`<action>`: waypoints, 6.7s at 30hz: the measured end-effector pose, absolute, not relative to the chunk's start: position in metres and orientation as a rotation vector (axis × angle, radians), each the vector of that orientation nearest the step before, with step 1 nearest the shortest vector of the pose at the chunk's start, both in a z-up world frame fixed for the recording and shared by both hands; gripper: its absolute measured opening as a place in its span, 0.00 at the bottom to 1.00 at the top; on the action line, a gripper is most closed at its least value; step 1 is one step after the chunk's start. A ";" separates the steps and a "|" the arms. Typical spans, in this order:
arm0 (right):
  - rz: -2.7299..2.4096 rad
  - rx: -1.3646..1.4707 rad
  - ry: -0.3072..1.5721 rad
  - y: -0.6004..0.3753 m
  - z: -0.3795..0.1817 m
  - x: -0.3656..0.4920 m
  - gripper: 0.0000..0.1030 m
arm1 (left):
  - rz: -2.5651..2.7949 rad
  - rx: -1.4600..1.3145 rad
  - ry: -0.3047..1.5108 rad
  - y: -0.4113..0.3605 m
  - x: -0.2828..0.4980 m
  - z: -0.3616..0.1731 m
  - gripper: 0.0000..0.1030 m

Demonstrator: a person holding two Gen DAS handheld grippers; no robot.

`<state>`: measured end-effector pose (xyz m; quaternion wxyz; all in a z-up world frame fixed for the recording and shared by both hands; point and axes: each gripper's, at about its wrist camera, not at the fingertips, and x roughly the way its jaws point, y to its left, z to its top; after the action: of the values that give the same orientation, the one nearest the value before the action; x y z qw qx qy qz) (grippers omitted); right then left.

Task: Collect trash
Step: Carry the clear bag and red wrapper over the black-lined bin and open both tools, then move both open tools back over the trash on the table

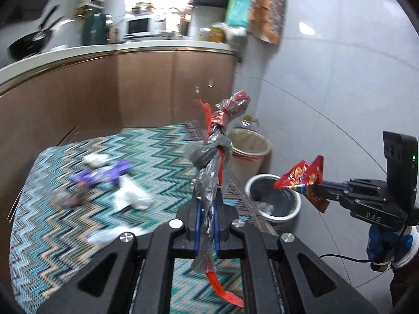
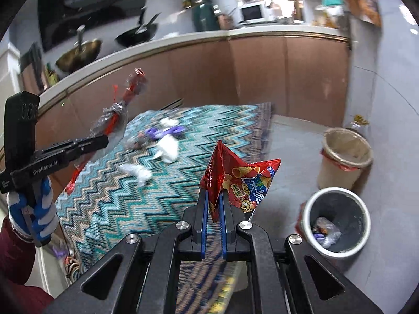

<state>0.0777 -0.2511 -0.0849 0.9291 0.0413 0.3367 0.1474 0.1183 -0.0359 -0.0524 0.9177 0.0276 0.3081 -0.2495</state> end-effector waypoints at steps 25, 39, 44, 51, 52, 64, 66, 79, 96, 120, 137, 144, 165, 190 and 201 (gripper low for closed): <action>-0.077 0.246 0.750 -0.445 -0.160 0.162 0.07 | -0.752 0.317 0.945 -0.328 0.257 -0.158 0.07; -0.157 0.259 0.880 -0.485 -0.228 0.213 0.15 | -0.771 0.269 1.162 -0.383 0.306 -0.229 0.10; -0.192 0.246 0.897 -0.490 -0.237 0.213 0.29 | -0.772 0.223 1.183 -0.388 0.316 -0.233 0.32; -0.210 0.241 0.881 -0.481 -0.224 0.197 0.32 | -0.783 0.181 1.141 -0.376 0.307 -0.212 0.40; -0.211 0.240 0.876 -0.478 -0.221 0.194 0.32 | -0.781 0.178 1.132 -0.373 0.304 -0.207 0.40; -0.182 0.215 0.745 -0.420 -0.148 0.145 0.38 | -0.598 0.190 0.789 -0.283 0.242 -0.111 0.40; -0.168 0.202 0.715 -0.406 -0.133 0.135 0.39 | -0.562 0.195 0.735 -0.268 0.229 -0.098 0.43; -0.060 0.079 0.527 -0.309 -0.045 0.078 0.52 | -0.379 0.164 0.469 -0.167 0.151 -0.032 0.68; -0.013 -0.018 0.405 -0.248 0.004 0.028 0.58 | -0.245 0.109 0.347 -0.084 0.085 -0.006 0.68; 0.064 -0.085 0.297 -0.205 0.030 -0.024 0.62 | -0.094 0.092 0.203 -0.029 0.015 0.027 0.72; 0.084 -0.081 0.212 -0.208 0.045 -0.051 0.66 | -0.049 0.022 0.152 0.002 -0.004 0.037 0.74; 0.091 -0.077 0.199 -0.207 0.046 -0.056 0.66 | -0.014 0.012 0.161 0.011 -0.004 0.037 0.75; 0.104 -0.065 0.286 -0.214 0.025 -0.020 0.67 | 0.058 -0.041 0.285 0.057 0.042 0.005 0.78; 0.392 -0.189 0.598 -0.162 -0.058 0.143 0.57 | -0.148 -0.044 0.685 0.086 0.156 -0.131 0.78; 0.556 -0.203 0.721 -0.143 -0.100 0.218 0.50 | -0.119 -0.015 0.671 0.119 0.240 -0.121 0.78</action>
<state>0.2183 -0.1431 -0.0998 0.8931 -0.0980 0.3476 0.2682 0.2397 0.1188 -0.1211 0.9425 -0.0073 0.3290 -0.0582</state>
